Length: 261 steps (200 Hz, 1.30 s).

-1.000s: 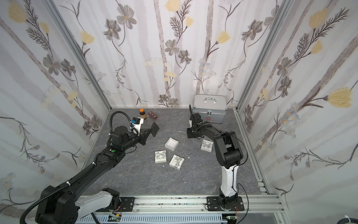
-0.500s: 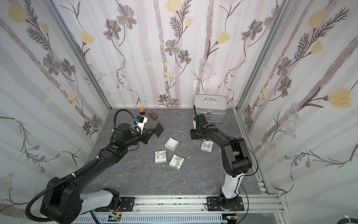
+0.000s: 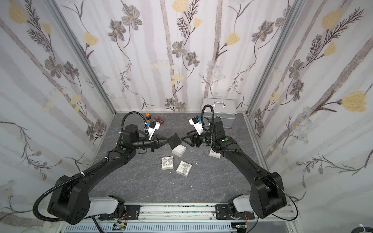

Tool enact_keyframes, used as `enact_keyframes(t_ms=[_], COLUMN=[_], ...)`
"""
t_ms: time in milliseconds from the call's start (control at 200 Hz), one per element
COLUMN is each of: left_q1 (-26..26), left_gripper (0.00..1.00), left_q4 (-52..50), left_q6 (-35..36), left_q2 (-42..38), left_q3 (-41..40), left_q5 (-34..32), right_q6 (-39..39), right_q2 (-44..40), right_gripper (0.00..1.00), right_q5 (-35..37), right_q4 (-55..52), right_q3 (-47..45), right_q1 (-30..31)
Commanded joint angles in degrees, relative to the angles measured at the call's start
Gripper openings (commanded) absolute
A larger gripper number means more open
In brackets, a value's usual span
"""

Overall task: Take the necklace out of the lift-off lid jewelry box
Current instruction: Place the necklace at the center of the board, then place the inner lining in the jewelry box.

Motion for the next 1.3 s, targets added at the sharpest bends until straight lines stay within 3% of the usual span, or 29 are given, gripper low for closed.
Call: enact_keyframes(t_ms=[0,195,515,664,764,864,944,1074,1299], left_q1=[0.1,0.09,0.1,0.05,0.05,0.1,0.01,-0.34,-1.39], left_gripper=[0.0,0.0,0.0,0.28,0.47,0.53,0.64,0.65,0.64], left_q4=[7.57,10.05,10.27,7.25,0.23,-8.51,-11.46,-13.54,-16.74], left_q6=[-3.58,-4.63,-4.67,-3.01,0.1,4.26,6.25,6.67,8.88], left_q2=[0.6,0.72,0.31,-0.38,-2.25,-3.8,-5.33,-6.09,-4.69], left_q3=[0.39,0.32,-0.73,-2.12,-3.7,-4.79,-6.51,-8.96,-10.77], left_q5=[7.2,8.87,7.1,4.14,-4.95,-16.34,-22.61,-28.73,-35.39], right_q6=[-2.69,-4.62,-3.48,-2.39,-2.73,-4.31,-5.86,-7.1,-6.76], right_q2=[0.09,1.24,1.41,2.38,4.85,10.32,15.6,22.95,30.74], right_gripper=[0.62,0.58,0.11,0.0,0.0,0.0,0.0,0.0,0.0], right_q5=[-7.42,-8.32,-6.19,-0.63,5.91,13.96,20.3,25.16,25.44], right_q4=[2.4,-0.75,-1.57,-2.49,-5.74,-12.6,-18.45,-24.3,-27.11], right_q3=[0.6,1.9,2.11,3.12,5.41,10.72,15.73,21.52,26.08], right_q1=[1.55,3.76,4.3,4.32,4.23,4.3,4.53,4.77,4.83])
